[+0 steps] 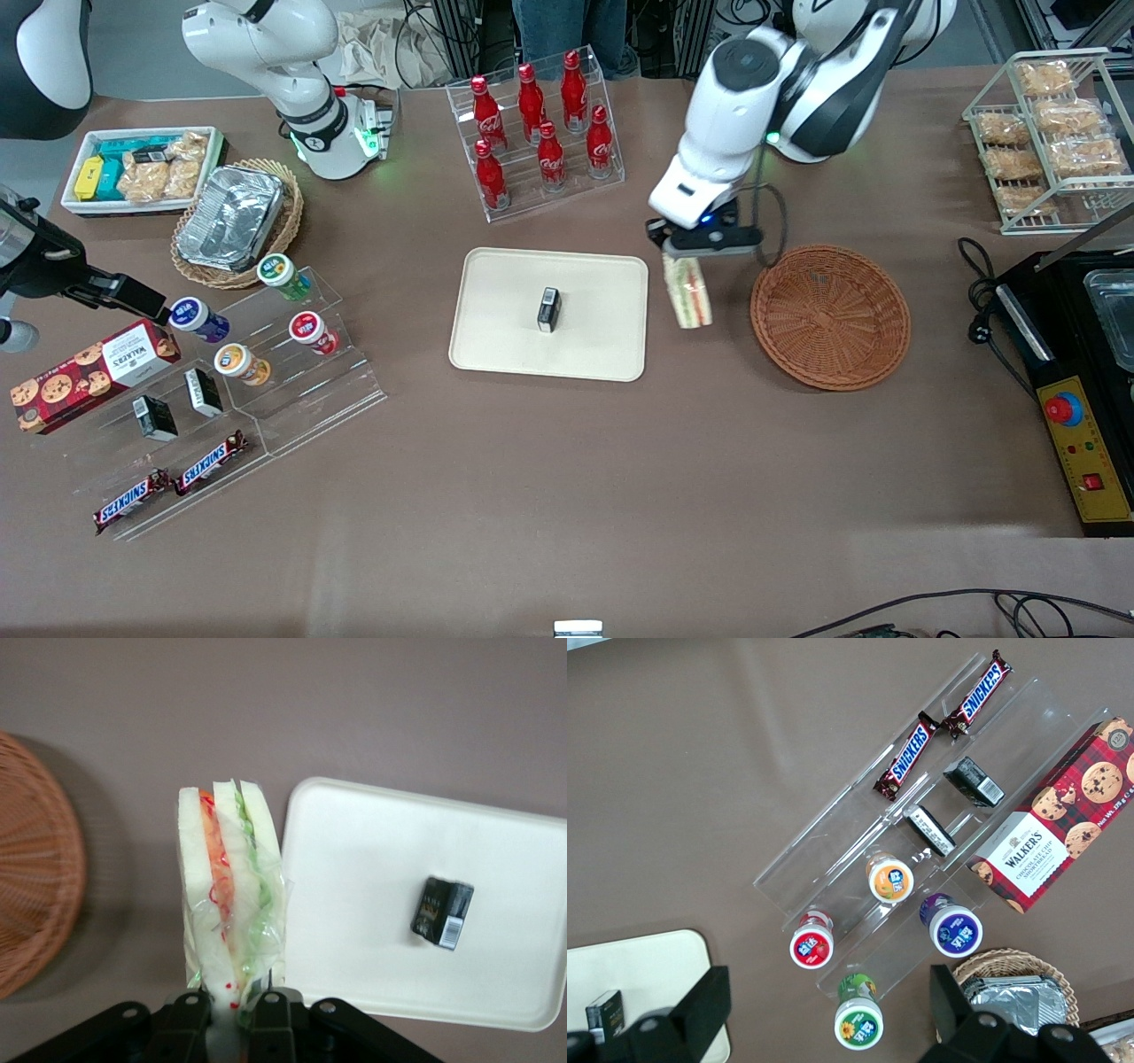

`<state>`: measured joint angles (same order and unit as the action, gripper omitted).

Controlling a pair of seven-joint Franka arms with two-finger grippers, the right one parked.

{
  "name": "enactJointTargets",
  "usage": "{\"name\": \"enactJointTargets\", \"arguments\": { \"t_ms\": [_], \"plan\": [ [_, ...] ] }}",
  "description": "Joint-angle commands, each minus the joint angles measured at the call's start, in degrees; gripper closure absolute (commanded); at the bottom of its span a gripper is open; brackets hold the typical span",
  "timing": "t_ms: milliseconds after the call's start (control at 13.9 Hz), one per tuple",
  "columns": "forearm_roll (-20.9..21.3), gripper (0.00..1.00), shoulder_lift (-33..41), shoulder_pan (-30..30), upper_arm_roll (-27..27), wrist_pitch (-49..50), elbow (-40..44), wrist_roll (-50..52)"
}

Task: Place sandwich from basket to tray
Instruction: 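Carry the sandwich over the white tray beside the black box, then lower the sandwich onto the tray and open the left gripper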

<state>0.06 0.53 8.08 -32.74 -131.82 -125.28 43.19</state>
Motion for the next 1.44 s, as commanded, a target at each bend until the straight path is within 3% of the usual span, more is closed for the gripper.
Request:
{"name": "enactJointTargets", "arguments": {
  "t_ms": [0, 503, 862, 1364],
  "plan": [
    [4.6, 1.0, -4.9, -0.4, -2.3, -2.2, 0.1, -1.2],
    [14.8, 1.0, -15.0, 5.0, -2.4, -10.2, 0.8, 0.2],
    [19.6, 1.0, -20.0, 5.5, -2.2, -14.3, 1.3, 1.5],
    [21.7, 1.0, -24.5, 6.2, -1.3, -16.8, 2.8, 4.7]
  ]
}}
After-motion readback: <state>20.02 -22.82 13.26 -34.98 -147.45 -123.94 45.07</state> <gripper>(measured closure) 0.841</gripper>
